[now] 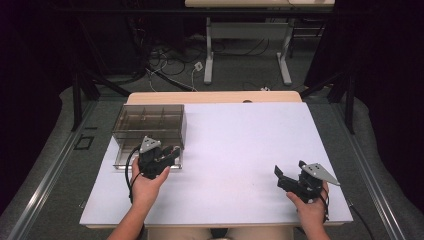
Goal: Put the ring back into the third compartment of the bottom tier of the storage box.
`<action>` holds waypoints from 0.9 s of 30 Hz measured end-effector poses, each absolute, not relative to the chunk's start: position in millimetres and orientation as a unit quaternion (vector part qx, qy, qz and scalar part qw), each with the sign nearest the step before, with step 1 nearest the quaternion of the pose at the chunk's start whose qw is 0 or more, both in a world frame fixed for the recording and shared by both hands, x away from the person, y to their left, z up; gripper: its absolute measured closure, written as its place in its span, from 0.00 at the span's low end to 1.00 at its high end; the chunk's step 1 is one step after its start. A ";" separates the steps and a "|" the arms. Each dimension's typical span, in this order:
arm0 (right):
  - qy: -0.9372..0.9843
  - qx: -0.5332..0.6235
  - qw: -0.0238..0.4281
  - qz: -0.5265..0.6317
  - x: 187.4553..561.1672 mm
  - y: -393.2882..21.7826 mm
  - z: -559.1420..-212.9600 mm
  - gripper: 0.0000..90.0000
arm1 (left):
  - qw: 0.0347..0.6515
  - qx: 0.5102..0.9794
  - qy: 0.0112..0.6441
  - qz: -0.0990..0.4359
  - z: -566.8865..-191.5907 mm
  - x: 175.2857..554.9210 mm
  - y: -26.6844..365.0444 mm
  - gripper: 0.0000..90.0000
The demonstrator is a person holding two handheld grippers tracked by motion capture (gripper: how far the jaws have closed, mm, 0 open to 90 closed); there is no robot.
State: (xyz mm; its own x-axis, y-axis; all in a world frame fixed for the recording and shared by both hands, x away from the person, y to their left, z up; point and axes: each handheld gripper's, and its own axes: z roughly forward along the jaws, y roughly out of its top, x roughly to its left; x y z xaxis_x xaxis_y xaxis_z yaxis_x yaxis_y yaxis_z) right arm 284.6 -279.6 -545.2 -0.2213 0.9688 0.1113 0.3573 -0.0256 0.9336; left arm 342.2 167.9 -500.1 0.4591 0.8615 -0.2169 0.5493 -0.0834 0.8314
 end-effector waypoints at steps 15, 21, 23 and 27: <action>0.619 0.536 0.319 0.477 284.5 -279.3 -544.8 0.09 | 0.451 0.708 0.519 0.164 -516.8 343.4 183.3 0.73; 0.620 0.536 0.318 0.477 284.6 -279.4 -544.8 0.10 | 0.444 0.707 0.525 0.165 -521.5 345.0 186.0 0.74; 0.620 0.536 0.318 0.477 284.8 -279.5 -544.8 0.10 | 0.440 0.708 0.527 0.167 -524.6 346.2 186.8 0.74; 0.620 0.536 0.316 0.478 284.5 -278.7 -544.6 0.10 | 0.433 0.709 0.530 0.169 -527.8 347.5 187.8 0.74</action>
